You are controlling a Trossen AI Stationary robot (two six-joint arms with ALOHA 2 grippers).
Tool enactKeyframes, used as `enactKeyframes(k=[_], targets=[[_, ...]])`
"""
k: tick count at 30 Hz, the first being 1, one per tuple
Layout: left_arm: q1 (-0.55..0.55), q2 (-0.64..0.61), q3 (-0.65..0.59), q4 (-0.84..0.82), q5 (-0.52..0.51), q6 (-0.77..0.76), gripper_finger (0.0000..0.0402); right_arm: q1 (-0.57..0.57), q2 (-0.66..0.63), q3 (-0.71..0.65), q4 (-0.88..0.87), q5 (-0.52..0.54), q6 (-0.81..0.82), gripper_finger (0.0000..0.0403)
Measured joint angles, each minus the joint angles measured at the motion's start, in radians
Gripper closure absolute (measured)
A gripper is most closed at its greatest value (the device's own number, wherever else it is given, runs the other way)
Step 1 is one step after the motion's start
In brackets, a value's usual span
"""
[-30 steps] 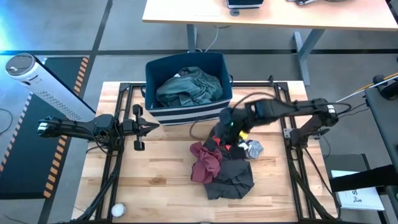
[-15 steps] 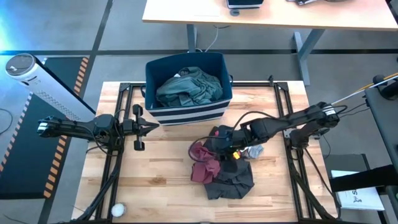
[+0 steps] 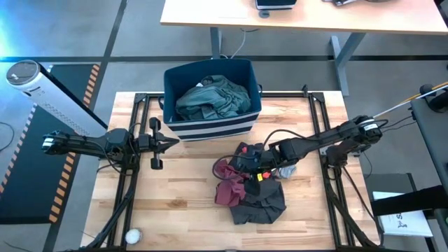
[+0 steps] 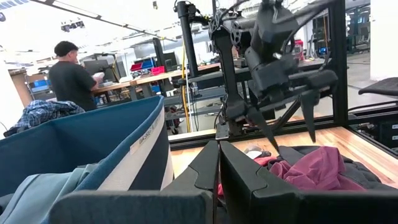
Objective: Sort clothes
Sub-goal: Put the red garment into the blue laundry organizer
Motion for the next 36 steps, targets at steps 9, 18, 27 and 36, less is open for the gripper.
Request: enactKeyframes(k=[9,18,27,36], targets=[[0.0,0.0,0.0,0.0,0.0,0.0,0.0402,0.0,0.0,-0.1,0.142,0.005,0.039,0.0141],[0.0,0.001,0.0,0.001,0.0,0.0,0.0402,-0.009,0.0,-0.152,0.184,0.029,0.057,0.0153],[0.0,0.001,0.0,0.001,0.0,0.0,0.0402,-0.009,0.001,-0.152,0.193,0.054,0.06,0.0169],[0.0,0.001,0.0,0.001,0.0,0.0,0.0402,-0.008,0.125,-0.117,0.23,0.017,0.092,0.0142]])
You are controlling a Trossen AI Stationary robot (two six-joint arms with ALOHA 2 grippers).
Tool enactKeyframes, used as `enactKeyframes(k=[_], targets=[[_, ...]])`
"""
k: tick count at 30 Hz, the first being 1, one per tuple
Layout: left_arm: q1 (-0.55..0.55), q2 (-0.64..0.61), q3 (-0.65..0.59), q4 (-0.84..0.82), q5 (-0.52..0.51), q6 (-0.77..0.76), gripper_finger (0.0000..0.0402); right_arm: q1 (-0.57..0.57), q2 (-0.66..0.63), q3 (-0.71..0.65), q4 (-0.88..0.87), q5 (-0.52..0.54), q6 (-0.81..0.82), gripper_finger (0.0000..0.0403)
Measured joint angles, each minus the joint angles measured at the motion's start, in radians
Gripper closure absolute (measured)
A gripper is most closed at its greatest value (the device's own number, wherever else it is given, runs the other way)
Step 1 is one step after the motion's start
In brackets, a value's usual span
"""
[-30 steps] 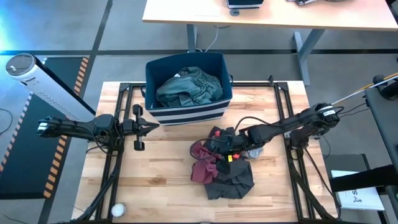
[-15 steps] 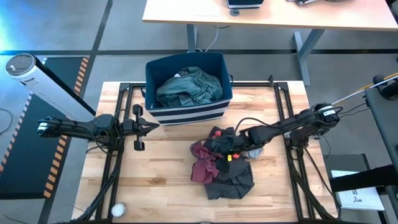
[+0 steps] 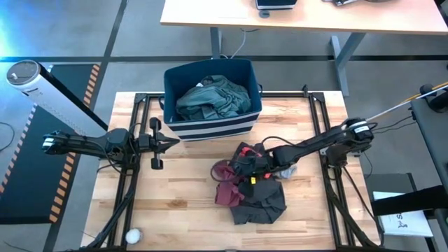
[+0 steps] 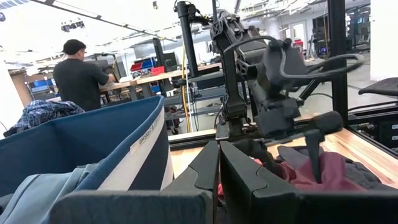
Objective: Sort clothes
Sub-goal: Put the red garment into the blue laundry organizer
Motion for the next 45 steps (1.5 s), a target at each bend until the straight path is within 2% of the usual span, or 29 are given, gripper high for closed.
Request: enactKeyframes(k=[5,9,12,18,19,24,32,45], targets=[[0.0,0.002,0.0,0.0,0.0,0.0,0.0402,0.0,0.057,0.054,0.0,-0.001,-0.03,0.0125],[0.0,0.006,0.0,0.0,0.0,0.0,0.0402,-0.002,0.092,0.079,-0.005,0.0,-0.043,0.0149],[0.0,0.006,0.0,-0.001,0.0,0.0,0.0402,-0.003,0.111,0.083,-0.001,0.011,-0.065,0.0203],[0.0,0.006,0.0,0.0,0.0,0.0,0.0402,-0.003,0.131,0.081,0.002,0.034,-0.105,0.037],[0.0,0.006,0.0,0.0,0.0,0.0,0.0402,-0.003,0.13,0.082,-0.002,0.035,-0.115,0.0386],[0.0,0.006,0.0,0.0,0.0,0.0,0.0402,-0.003,0.109,0.156,-0.066,0.012,-0.149,0.0393],[0.0,0.007,0.0,0.0,0.0,0.0,0.0402,0.0,0.1,0.388,-0.24,0.007,-0.299,0.0401],[0.0,0.008,0.0,0.0,0.0,0.0,0.0402,-0.003,0.099,0.695,-0.373,0.009,-0.459,0.0402]])
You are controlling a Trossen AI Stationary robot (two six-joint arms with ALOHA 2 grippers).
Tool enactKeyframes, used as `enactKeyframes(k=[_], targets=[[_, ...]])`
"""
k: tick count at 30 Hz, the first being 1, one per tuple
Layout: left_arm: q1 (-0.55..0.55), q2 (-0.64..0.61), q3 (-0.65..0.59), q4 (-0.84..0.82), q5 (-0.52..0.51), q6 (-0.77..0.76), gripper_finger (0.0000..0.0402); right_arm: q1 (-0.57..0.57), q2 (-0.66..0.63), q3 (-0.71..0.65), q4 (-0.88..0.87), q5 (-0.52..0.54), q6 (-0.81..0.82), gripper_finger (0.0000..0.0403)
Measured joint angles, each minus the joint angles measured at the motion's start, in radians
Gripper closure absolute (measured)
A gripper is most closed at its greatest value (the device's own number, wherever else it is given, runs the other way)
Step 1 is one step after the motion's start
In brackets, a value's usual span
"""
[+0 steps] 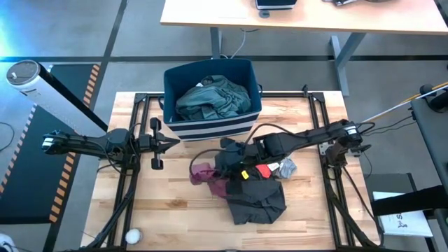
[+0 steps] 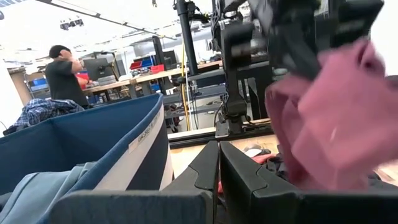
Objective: Sort clothes
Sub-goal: Put the red garment into the blue laundry organizer
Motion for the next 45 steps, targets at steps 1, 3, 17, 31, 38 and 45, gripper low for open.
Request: enactKeyframes(k=[1,3,17,31,38,45], targets=[[0.0,0.0,0.0,0.0,0.0,0.0,0.0402,-0.001,0.0,0.027,-0.011,0.001,-0.015,0.0402],[0.0,0.0,0.0,0.0,0.0,0.0,0.0402,-0.004,0.0,0.08,-0.032,0.009,-0.038,0.0402],[0.0,0.0,0.0,0.005,0.0,0.0,0.0402,-0.084,-0.001,0.372,-0.072,0.226,-0.255,0.0403],[0.0,0.002,0.0,0.007,0.0,0.003,0.0402,-0.349,-0.002,0.468,0.062,0.261,-0.295,0.0403],[0.0,0.003,0.0,0.008,0.0,0.003,0.0402,-0.471,0.041,0.466,0.026,0.251,-0.262,0.0403],[0.0,0.005,0.0,0.007,0.0,0.008,0.0402,-0.53,0.1,0.465,-0.123,0.253,-0.196,0.0402]])
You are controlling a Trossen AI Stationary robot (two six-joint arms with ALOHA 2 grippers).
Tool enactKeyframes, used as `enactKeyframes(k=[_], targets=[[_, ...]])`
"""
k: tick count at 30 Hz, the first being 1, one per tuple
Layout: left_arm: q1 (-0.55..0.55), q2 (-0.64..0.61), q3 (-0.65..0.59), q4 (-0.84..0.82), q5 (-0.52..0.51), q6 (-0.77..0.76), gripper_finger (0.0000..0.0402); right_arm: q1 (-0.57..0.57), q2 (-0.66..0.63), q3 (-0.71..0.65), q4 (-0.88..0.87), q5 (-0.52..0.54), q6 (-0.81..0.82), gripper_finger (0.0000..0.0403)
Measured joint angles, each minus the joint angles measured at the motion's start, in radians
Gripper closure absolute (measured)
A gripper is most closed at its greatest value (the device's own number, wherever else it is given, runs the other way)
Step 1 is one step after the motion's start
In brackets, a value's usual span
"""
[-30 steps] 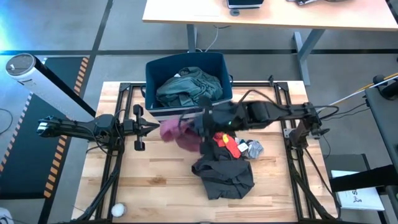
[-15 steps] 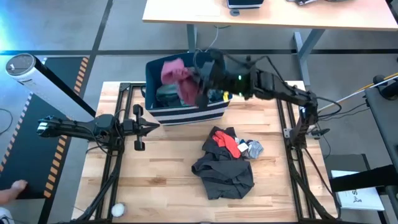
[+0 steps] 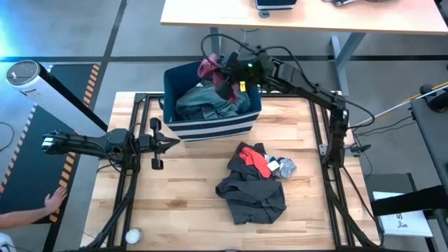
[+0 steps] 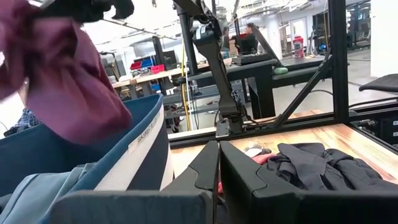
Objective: Sort clothes
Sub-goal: Put the red garment into the blue laundry organizer, then put the orange sock into the blue laundry organizer
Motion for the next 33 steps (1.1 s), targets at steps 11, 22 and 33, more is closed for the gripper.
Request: enactKeyframes(k=[11,22,33], targets=[[0.0,0.004,0.0,0.0,0.0,0.0,0.0402,-0.002,0.049,0.0,-0.014,0.009,0.003,0.0271],[0.0,0.004,0.0,0.001,0.0,0.003,0.0402,0.007,0.036,0.089,-0.125,0.039,-0.008,0.0182],[0.0,0.012,0.0,-0.001,0.0,-0.003,0.0402,0.085,-0.037,0.079,-0.372,0.036,-0.068,0.039]])
